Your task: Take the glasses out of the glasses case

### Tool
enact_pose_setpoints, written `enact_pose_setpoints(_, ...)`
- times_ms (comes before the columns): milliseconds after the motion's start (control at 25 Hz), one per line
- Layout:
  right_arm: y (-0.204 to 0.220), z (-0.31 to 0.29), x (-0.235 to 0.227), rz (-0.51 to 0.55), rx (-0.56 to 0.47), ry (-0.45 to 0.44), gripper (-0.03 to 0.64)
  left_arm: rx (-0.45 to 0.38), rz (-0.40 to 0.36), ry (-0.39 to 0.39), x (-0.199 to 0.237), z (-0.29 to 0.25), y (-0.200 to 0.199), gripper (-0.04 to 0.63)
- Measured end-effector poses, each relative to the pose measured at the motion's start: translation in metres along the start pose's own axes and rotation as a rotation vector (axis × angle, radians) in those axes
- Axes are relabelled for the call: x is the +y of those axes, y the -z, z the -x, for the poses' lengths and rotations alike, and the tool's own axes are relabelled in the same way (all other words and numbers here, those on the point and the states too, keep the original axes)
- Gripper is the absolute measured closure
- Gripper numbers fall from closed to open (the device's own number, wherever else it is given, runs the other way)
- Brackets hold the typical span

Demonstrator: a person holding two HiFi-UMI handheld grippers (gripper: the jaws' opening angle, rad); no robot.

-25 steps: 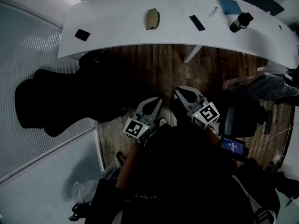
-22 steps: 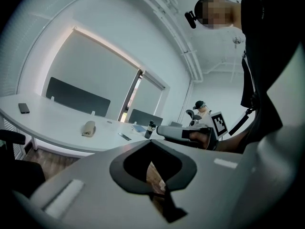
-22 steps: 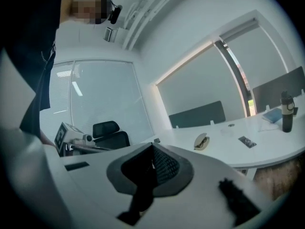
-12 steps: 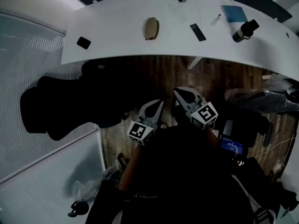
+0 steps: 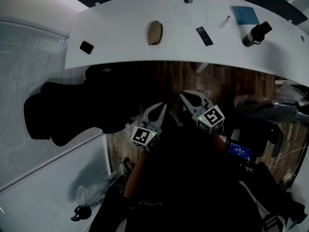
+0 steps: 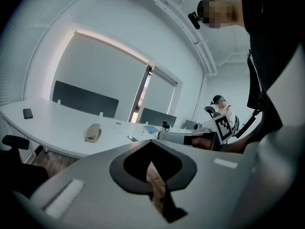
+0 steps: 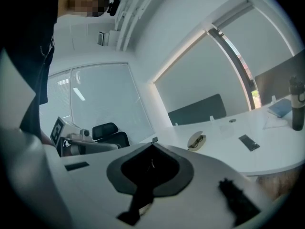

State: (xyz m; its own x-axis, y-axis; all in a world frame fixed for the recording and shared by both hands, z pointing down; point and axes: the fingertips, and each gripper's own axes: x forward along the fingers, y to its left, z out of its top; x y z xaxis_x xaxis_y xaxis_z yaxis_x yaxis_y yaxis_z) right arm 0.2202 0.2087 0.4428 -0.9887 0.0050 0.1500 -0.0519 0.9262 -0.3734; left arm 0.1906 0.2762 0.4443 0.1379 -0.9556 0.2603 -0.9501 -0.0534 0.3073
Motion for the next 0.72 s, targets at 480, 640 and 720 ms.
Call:
enact_pose_setpoints(480, 0.002, -0.016, -0.023, 0.059, 0.060, 0.059, 0.608, -0.063, -0.056, 0.015, 0.028, -0.017, -0.007, 0.588)
enact_pose_setpoints(640, -0.013, -0.023, -0.036, 0.079, 0.057, 0.114, 0.609, -0.091, -0.061, 0.059, 0.040, -0.031, -0.027, 0.588)
enact_pose_setpoints(720, -0.017, -0.032, -0.039, 0.079, 0.059, 0.127, 0.609, -0.097, -0.069, 0.078, 0.049, -0.038, -0.031, 0.588)
